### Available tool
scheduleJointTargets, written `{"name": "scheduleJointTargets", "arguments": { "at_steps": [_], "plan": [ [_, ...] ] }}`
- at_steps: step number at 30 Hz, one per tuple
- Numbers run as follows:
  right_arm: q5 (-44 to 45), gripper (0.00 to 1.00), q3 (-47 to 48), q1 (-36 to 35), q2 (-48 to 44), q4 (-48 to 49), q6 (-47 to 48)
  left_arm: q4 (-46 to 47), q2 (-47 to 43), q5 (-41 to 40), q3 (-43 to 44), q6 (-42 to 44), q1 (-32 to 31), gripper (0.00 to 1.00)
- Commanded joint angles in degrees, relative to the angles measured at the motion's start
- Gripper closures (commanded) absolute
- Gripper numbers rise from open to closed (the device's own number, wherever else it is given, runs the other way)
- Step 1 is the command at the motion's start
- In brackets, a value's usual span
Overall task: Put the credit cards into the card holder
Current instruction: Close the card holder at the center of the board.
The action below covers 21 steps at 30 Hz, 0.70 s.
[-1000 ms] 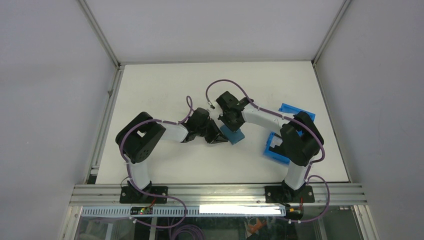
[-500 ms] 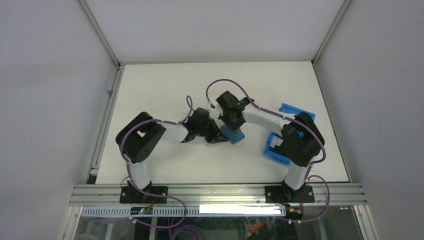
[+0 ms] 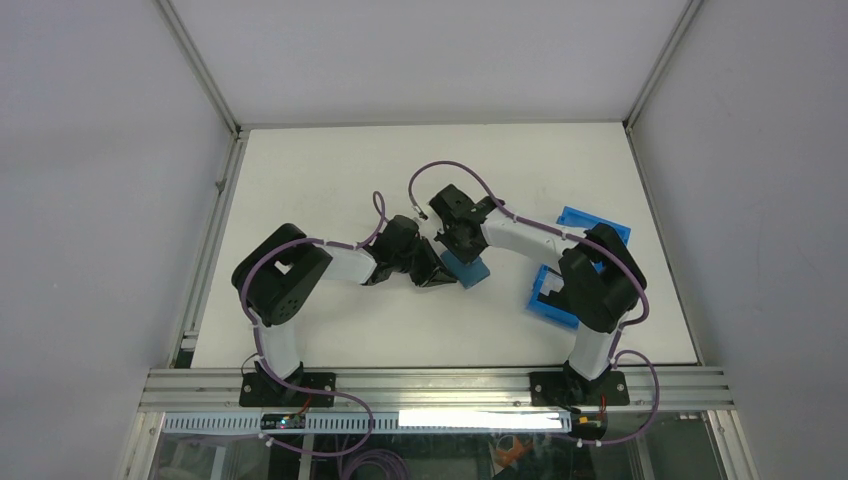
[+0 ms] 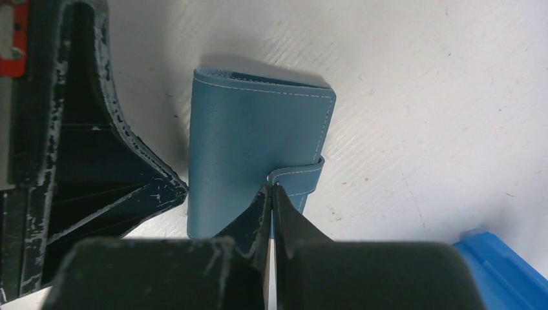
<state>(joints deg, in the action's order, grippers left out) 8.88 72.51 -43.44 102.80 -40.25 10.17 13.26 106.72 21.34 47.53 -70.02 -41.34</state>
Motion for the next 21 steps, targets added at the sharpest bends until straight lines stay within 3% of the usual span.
{"name": "scheduleJointTargets", "arguments": {
  "at_steps": [1, 21],
  "plan": [
    [2.12, 1.0, 0.72, -0.42, -0.47, 1.84, 0.8, 3.51, 0.42, 1.34, -0.04, -1.26, -0.69, 0.93],
    [0.87, 1.0, 0.86, -1.06, 0.83, 1.88, 0.33, 9.25, 1.46, 1.68, -2.18, -3.85, -0.71, 0.93]
  ]
}}
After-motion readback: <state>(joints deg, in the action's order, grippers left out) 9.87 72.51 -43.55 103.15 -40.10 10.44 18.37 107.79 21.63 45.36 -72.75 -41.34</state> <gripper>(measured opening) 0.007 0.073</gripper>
